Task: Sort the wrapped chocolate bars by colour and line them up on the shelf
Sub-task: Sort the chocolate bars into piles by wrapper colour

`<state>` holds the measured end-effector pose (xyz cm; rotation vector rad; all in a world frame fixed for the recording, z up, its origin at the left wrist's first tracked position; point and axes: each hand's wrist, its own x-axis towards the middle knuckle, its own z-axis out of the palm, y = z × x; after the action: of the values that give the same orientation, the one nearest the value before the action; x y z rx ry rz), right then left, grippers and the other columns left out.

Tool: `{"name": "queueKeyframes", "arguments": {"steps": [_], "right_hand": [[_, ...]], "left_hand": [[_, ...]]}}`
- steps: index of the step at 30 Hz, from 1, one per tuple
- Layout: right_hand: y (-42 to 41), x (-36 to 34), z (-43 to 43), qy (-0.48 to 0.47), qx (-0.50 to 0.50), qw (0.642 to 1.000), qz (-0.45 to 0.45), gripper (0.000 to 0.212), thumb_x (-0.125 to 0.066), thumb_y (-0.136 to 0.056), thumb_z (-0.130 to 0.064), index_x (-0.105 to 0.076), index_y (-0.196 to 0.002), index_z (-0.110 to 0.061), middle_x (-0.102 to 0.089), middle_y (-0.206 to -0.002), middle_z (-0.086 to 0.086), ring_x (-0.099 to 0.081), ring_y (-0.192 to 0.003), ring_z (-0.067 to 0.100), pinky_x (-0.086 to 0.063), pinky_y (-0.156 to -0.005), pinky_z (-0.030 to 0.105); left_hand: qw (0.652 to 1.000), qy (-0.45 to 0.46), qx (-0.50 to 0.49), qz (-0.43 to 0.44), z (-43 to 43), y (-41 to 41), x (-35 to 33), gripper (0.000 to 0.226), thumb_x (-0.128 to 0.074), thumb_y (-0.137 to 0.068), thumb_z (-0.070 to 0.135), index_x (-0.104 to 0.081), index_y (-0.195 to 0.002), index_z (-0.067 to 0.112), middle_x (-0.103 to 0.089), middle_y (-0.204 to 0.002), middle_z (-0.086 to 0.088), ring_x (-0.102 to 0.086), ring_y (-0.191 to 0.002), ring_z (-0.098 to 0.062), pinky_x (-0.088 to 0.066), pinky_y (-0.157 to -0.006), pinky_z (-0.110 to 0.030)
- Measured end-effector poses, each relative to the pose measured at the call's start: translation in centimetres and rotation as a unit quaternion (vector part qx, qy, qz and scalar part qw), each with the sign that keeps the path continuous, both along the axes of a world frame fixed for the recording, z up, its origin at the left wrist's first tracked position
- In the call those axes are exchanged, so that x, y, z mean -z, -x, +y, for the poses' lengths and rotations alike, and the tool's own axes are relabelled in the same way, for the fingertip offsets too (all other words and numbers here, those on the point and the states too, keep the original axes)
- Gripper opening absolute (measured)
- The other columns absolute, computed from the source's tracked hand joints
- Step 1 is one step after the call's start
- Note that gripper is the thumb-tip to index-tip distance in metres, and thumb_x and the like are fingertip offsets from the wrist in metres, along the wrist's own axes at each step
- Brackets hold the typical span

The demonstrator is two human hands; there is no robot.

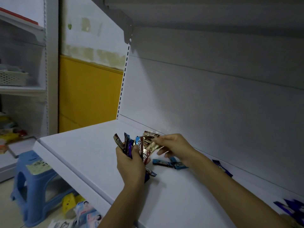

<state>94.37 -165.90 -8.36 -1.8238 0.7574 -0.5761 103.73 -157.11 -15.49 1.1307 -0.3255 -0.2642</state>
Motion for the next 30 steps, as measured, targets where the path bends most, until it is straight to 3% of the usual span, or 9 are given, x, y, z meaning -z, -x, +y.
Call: {"name": "queueKeyframes", "arguments": {"steps": [4, 8, 11, 13, 16, 19, 24, 28, 30], "right_hand": [[-0.3, 0.0, -3.9, 0.005, 0.204, 0.973, -0.113, 0.012, -0.063, -0.089, -0.007, -0.069, -0.097, 0.000, -0.072, -0.080, 0.010, -0.068, -0.066, 0.012, -0.057, -0.061, 0.021], [-1.9, 3.1, -6.0, 0.252, 0.215, 0.939, 0.090, 0.018, -0.059, -0.092, -0.018, -0.073, -0.090, -0.007, -0.070, -0.088, 0.007, -0.064, -0.080, 0.022, -0.053, -0.082, 0.034], [-2.8, 4.9, -6.1, 0.290, 0.128, 0.896, 0.311, 0.033, -0.052, -0.092, -0.044, -0.064, -0.074, -0.019, -0.062, -0.076, 0.001, -0.058, -0.075, 0.021, -0.046, -0.073, 0.030], [-3.0, 4.7, -5.8, 0.304, 0.137, 0.876, 0.348, 0.040, -0.044, -0.093, -0.051, -0.060, -0.072, -0.021, -0.060, -0.077, 0.000, -0.056, -0.082, 0.023, -0.041, -0.076, 0.031], [-2.7, 3.3, -4.0, 0.280, 0.147, 0.929, 0.191, 0.053, -0.044, -0.092, -0.057, -0.054, -0.059, -0.017, -0.054, -0.061, -0.001, -0.053, -0.067, 0.019, -0.039, -0.067, 0.029], [-2.8, 1.8, -0.4, 0.100, 0.049, 0.994, -0.014, 0.046, -0.061, -0.073, -0.063, -0.073, -0.075, -0.019, -0.073, -0.077, -0.001, -0.066, -0.073, 0.006, -0.048, -0.064, 0.014], [-2.6, 1.4, 1.3, 0.071, 0.005, 0.997, -0.009, 0.010, -0.074, -0.080, -0.021, -0.071, -0.077, -0.012, -0.069, -0.070, -0.004, -0.064, -0.064, 0.000, -0.045, -0.058, 0.008], [-2.0, 1.1, 0.7, 0.049, 0.068, 0.996, -0.022, 0.012, -0.064, -0.089, -0.019, -0.071, -0.079, -0.016, -0.068, -0.067, -0.006, -0.064, -0.056, 0.002, -0.047, -0.055, 0.014], [-1.4, 1.0, 0.1, 0.024, 0.092, 0.995, -0.034, 0.011, -0.063, -0.090, -0.018, -0.070, -0.081, -0.016, -0.068, -0.066, -0.004, -0.063, -0.055, 0.003, -0.047, -0.052, 0.015]], "left_hand": [[0.999, 0.005, 0.037, 0.037, -0.2, 0.0, -0.1, 0.015, -0.051, -0.098, 0.018, -0.047, -0.109, 0.027, -0.060, -0.100, 0.006, -0.069, -0.072, -0.016, -0.060, -0.060, -0.033], [0.999, 0.001, 0.039, 0.037, -0.3, -0.1, -0.2, 0.012, -0.051, -0.098, 0.020, -0.047, -0.106, 0.028, -0.058, -0.097, 0.010, -0.069, -0.062, -0.010, -0.055, -0.050, -0.021], [0.999, 0.000, 0.042, 0.034, -0.3, -0.1, -0.4, 0.012, -0.050, -0.099, 0.018, -0.047, -0.103, 0.029, -0.058, -0.097, 0.009, -0.069, -0.065, -0.012, -0.054, -0.049, -0.020], [0.998, 0.000, 0.044, 0.034, -0.2, 0.0, -0.4, 0.012, -0.049, -0.099, 0.018, -0.047, -0.108, 0.025, -0.057, -0.097, 0.008, -0.068, -0.062, -0.010, -0.053, -0.048, -0.019], [0.999, 0.004, 0.048, 0.025, -0.1, 0.1, -0.5, 0.014, -0.049, -0.099, 0.016, -0.047, -0.111, 0.023, -0.057, -0.098, 0.006, -0.067, -0.062, -0.008, -0.054, -0.049, -0.019], [0.998, 0.008, 0.055, 0.008, 0.0, 0.2, -0.4, 0.017, -0.051, -0.098, 0.014, -0.050, -0.113, 0.022, -0.060, -0.100, 0.002, -0.067, -0.076, -0.015, -0.055, -0.053, -0.021], [0.998, 0.007, 0.062, -0.012, 0.2, 0.4, -0.5, 0.019, -0.054, -0.097, 0.019, -0.051, -0.115, 0.025, -0.060, -0.095, 0.011, -0.065, -0.087, -0.016, -0.060, -0.062, -0.031], [0.999, -0.012, 0.046, -0.010, 0.1, 0.3, -0.6, 0.015, -0.051, -0.098, 0.022, -0.048, -0.113, 0.025, -0.059, -0.102, 0.004, -0.065, -0.092, -0.023, -0.059, -0.075, -0.045], [0.999, -0.009, 0.048, -0.015, 0.1, 0.3, -0.6, 0.016, -0.050, -0.099, 0.019, -0.048, -0.113, 0.025, -0.058, -0.101, 0.004, -0.064, -0.088, -0.021, -0.060, -0.067, -0.038]]}}
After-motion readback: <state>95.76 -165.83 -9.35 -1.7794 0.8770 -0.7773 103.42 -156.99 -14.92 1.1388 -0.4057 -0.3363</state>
